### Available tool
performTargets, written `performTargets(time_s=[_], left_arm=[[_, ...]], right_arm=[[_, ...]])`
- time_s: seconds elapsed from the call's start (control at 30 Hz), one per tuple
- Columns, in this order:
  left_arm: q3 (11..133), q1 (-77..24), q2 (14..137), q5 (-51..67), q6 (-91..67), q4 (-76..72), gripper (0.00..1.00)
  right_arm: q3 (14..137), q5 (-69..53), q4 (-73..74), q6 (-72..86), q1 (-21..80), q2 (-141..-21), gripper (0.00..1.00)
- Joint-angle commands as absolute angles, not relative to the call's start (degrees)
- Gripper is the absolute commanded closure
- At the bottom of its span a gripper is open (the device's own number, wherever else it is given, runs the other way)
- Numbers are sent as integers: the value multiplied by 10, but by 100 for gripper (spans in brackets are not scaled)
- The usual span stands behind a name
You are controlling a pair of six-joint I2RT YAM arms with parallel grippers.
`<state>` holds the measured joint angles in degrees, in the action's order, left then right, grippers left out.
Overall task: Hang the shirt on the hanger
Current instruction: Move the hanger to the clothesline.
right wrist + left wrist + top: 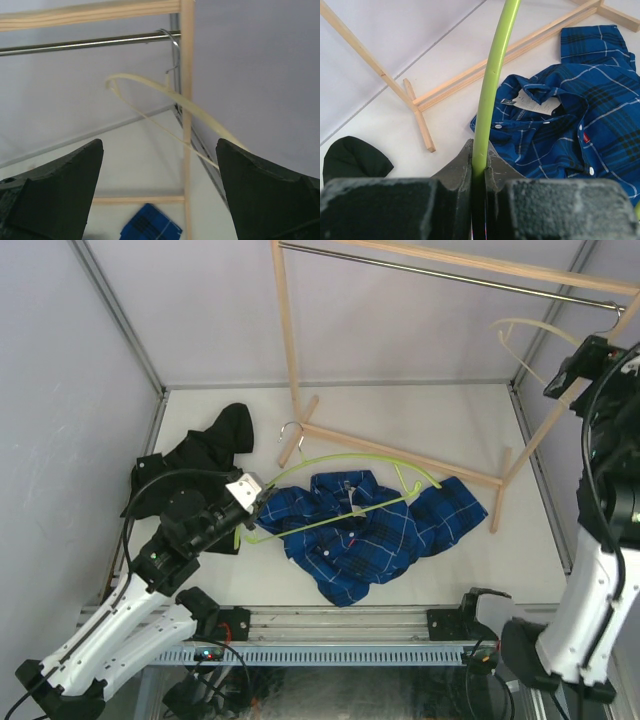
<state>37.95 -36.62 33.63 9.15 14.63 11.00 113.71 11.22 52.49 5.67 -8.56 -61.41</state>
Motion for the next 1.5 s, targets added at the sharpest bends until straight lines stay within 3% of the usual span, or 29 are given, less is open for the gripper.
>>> performTargets(time_s=[0.0,0.13,0.23,0.4,0.7,1.03,1.47], left_arm=[[413,-366,334,99,138,80,100],[414,-367,337,106,136,80,100],[415,-367,341,107,136,80,100],[418,-367,350,111,135,80,100],[420,-367,357,120,135,80,100],[422,-367,348,115,138,87,100],[420,-366,336,116,137,85,100]], right_arm=[[1200,-13,537,53,-207,-652,6],[1244,-233,554,90,-384,-712,6],[1195,-401,512,138,-479,-716,6],[1068,-507,381,222,-541,-695,9],[1052,-522,378,178,-549,-736,10],[1047,-514,409,115,-459,-729,12],[1016,-313,494,58,-323,-679,40]])
